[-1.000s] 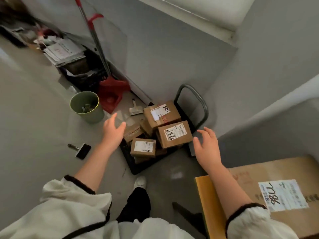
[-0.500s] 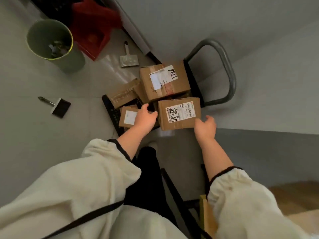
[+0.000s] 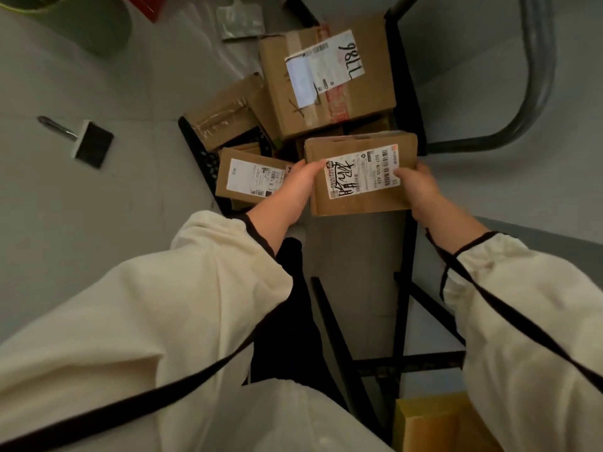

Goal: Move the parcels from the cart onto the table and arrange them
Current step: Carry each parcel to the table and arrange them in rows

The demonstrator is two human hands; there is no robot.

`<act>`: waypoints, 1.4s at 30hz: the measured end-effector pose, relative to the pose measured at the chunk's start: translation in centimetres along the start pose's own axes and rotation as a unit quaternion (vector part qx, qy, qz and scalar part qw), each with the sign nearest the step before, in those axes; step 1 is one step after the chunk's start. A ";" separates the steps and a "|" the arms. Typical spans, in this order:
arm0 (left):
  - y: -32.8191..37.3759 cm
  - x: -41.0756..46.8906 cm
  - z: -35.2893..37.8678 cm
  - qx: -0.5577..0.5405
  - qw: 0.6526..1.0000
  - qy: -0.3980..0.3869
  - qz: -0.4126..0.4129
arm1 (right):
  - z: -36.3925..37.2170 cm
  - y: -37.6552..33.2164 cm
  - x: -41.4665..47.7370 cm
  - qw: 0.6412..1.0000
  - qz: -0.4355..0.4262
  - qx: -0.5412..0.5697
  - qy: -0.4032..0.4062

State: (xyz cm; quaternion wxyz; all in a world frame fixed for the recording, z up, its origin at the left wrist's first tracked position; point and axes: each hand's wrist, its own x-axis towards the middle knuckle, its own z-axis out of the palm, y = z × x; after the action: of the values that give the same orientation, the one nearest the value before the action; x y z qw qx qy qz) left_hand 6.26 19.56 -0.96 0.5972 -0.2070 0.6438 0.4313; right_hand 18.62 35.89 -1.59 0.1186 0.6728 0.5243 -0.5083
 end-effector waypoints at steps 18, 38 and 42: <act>7.4 -18.6 -5.0 -0.033 0.970 0.018 0.240 | -4.4 -7.5 -19.6 0.978 -0.205 0.040 -0.024; 15.2 -46.2 -13.8 -0.177 0.708 -0.064 0.681 | -7.3 -16.6 -46.2 0.733 -0.613 0.281 0.089; 15.8 -48.6 -13.8 -0.132 0.686 -0.026 0.716 | -7.7 -17.9 -46.8 0.724 -0.603 0.333 0.043</act>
State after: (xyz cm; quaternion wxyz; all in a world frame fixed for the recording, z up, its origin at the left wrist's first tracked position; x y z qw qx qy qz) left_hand -4.45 4.97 48.82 0.0903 0.2514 0.5172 0.8131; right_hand 11.25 21.38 46.41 -0.4673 0.2321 0.6211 -0.5848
